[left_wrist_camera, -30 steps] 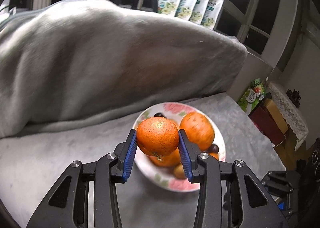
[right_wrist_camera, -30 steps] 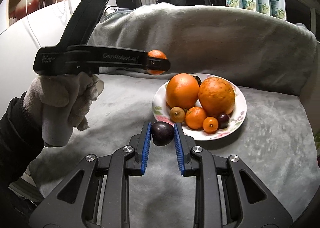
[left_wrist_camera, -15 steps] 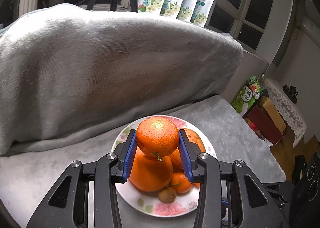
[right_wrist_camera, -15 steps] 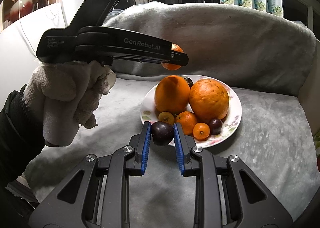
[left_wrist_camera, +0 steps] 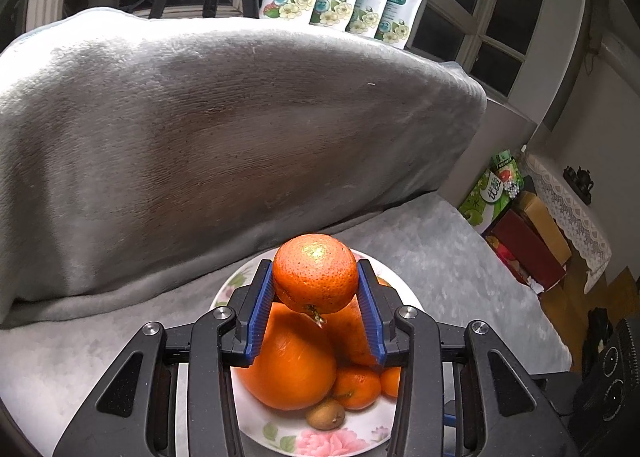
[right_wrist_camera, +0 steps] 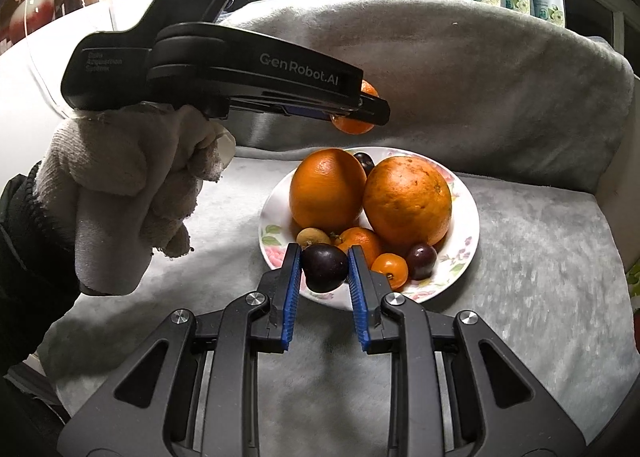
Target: Organize fruits
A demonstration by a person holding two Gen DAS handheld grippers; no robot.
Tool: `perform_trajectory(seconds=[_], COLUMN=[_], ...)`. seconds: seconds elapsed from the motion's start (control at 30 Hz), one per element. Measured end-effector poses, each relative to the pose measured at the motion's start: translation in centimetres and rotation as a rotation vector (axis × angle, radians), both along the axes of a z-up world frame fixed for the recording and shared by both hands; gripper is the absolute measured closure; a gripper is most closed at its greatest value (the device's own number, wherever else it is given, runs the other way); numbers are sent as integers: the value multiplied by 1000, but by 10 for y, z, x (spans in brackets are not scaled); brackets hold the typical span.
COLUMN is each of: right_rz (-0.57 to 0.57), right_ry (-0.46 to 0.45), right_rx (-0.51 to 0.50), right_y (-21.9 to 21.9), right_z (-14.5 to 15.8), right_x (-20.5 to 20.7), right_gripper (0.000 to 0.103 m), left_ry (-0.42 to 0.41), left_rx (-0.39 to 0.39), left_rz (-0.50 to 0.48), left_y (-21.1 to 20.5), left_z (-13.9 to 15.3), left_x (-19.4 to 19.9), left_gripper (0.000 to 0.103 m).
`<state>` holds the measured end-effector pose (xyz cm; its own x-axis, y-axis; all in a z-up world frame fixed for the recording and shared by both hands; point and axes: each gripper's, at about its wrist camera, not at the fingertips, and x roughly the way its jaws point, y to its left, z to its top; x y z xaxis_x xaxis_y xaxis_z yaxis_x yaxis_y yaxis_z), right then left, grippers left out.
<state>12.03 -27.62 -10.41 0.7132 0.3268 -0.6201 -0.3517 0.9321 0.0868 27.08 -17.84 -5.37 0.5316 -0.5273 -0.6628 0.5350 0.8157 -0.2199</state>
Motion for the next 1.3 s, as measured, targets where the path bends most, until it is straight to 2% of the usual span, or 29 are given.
perform_trajectory(seconds=[0.23,0.27,0.33,0.37,0.43,0.53,0.6,0.7,0.8,0.83,1.1,1.3], right_rz=[-13,-15,-18,-21,-22,-26,-29,-38,-45,-47,-64,-67], right_ry=[0,1,-4,-14,-28,-35,-45,-69,-84,-85,-98,-110], right_rx=[2,2,4,5,6,5,8,11,8,7,-2,-8], right_y=[-3,-4,-5,-5,-5,-5,-5,-6,-6,-5,-6,-3], right_z=[-3,-4,-3,-2,0,2,3,7,9,10,14,16], right_x=[2,3,3,2,0,0,-2,-6,-11,-12,-9,-14], right_gripper=[78,77,63,50,46,40,26,15,11,11,3,2], left_ry=[3,2,-7,-9,-13,-17,-15,-26,-33,-33,-59,-73], left_rx=[11,13,7,2,0,-3,-7,3,5,9,29,30], left_rz=[-11,-12,-10,-11,-13,-5,-1,15,21,25,33,44], left_y=[-6,-6,-6,-6,-6,-6,-5,-4,-3,-3,-4,-1], left_z=[-2,-1,0,1,4,8,10,13,15,16,21,25], left_x=[2,3,3,2,2,1,1,0,-2,-3,-11,-17], left_gripper=[63,59,50,49,49,38,37,30,27,23,22,20])
